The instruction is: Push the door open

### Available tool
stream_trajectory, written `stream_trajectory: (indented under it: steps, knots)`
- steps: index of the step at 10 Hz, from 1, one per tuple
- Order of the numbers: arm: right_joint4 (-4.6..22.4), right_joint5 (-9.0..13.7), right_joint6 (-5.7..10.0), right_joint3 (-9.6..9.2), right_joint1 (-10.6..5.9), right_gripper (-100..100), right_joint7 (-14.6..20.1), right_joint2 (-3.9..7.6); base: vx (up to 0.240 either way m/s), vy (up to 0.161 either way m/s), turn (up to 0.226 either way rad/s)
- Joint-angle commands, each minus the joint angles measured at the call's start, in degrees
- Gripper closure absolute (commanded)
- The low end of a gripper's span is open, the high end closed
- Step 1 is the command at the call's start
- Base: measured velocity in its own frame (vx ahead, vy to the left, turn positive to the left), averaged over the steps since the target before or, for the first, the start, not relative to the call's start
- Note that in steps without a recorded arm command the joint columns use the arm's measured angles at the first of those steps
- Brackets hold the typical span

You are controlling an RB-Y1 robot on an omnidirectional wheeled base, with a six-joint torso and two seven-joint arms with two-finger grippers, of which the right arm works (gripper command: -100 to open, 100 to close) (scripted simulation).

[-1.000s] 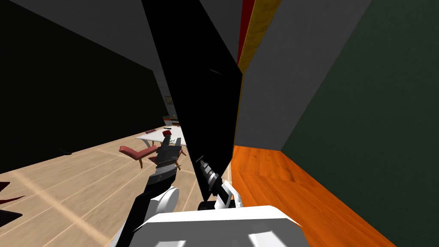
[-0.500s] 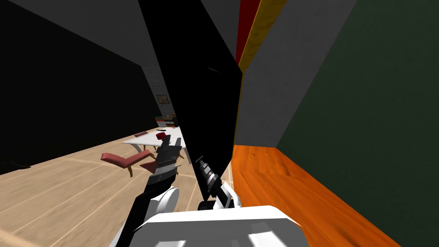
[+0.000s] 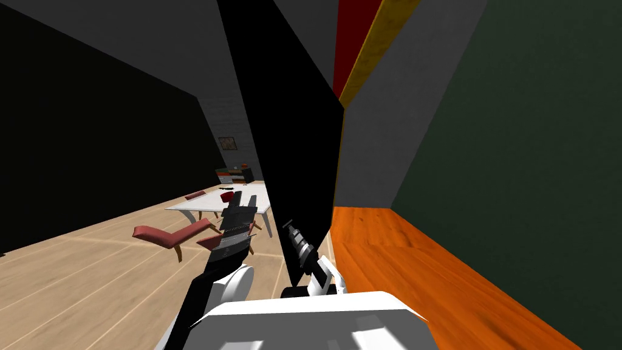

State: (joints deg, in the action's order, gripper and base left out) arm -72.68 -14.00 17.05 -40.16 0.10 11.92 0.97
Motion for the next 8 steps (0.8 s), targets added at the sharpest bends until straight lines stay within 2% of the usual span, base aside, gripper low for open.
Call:
stream_trajectory:
  steps: [1,4,5,7,8]
  knots:
    - [0.02,0.36,-0.45,1.53,-0.16,100,-0.28,0.64,0.068,0.223,-0.093]
    - [0.50,0.90,-0.45,3.72,-0.56,100,-0.81,-0.17,0.057,0.207,-0.072]
    - [0.64,1.06,-0.46,4.38,-0.68,100,-0.96,-0.71,0.056,0.194,-0.062]
    - [0.96,1.42,-0.46,5.88,-0.96,100,-1.32,-2.60,0.068,0.168,-0.073]
    - [0.78,1.28,-0.60,5.22,-0.82,100,-1.18,-1.93,0.037,0.082,-0.026]
